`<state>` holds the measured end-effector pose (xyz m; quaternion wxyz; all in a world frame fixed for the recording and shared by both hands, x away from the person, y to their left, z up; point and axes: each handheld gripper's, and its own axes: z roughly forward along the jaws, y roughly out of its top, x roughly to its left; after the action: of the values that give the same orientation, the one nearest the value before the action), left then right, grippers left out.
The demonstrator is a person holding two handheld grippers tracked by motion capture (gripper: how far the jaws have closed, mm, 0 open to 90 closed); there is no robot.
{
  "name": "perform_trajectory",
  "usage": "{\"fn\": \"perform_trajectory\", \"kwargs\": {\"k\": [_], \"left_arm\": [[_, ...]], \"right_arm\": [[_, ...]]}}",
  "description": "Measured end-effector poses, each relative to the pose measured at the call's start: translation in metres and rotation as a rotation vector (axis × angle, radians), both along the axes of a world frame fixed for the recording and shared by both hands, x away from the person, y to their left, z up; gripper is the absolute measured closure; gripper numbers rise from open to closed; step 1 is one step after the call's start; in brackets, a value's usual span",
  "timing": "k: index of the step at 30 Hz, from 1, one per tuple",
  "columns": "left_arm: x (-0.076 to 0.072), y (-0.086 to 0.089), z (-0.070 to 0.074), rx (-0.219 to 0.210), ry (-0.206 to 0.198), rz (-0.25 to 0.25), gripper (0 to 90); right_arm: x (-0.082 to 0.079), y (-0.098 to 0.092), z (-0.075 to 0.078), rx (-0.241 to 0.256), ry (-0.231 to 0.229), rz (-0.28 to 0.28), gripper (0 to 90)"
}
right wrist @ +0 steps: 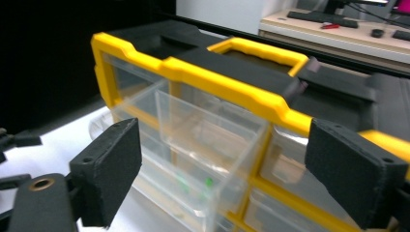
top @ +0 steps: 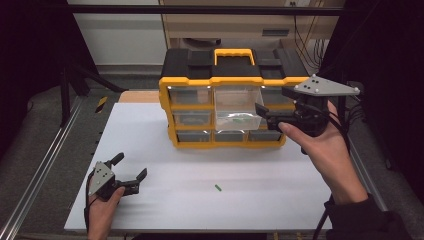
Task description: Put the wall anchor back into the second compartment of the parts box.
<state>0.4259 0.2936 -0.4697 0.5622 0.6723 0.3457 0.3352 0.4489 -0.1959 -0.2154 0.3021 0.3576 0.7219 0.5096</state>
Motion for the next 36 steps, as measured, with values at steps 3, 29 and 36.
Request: {"fn": "perform_trajectory", "kwargs": {"k": [3, 29, 36], "left_arm": [[0.0, 0.0, 0.0, -0.001, 0.001, 0.002, 1.1], [-0.001, 0.001, 0.0, -0.004, 0.001, 0.003, 1.1], [-0.001, 0.001, 0.0, -0.008, -0.003, 0.005, 1.1]], "right_arm": [[-0.004, -0.006, -0.011, -0.01, 0.02, -0.007, 9.9], [0.002, 0.006, -0.128, -0.1, 0.221, 0.008, 6.8], [0.002, 0.014, -0.146, -0.111, 0.267, 0.019, 6.9]]}}
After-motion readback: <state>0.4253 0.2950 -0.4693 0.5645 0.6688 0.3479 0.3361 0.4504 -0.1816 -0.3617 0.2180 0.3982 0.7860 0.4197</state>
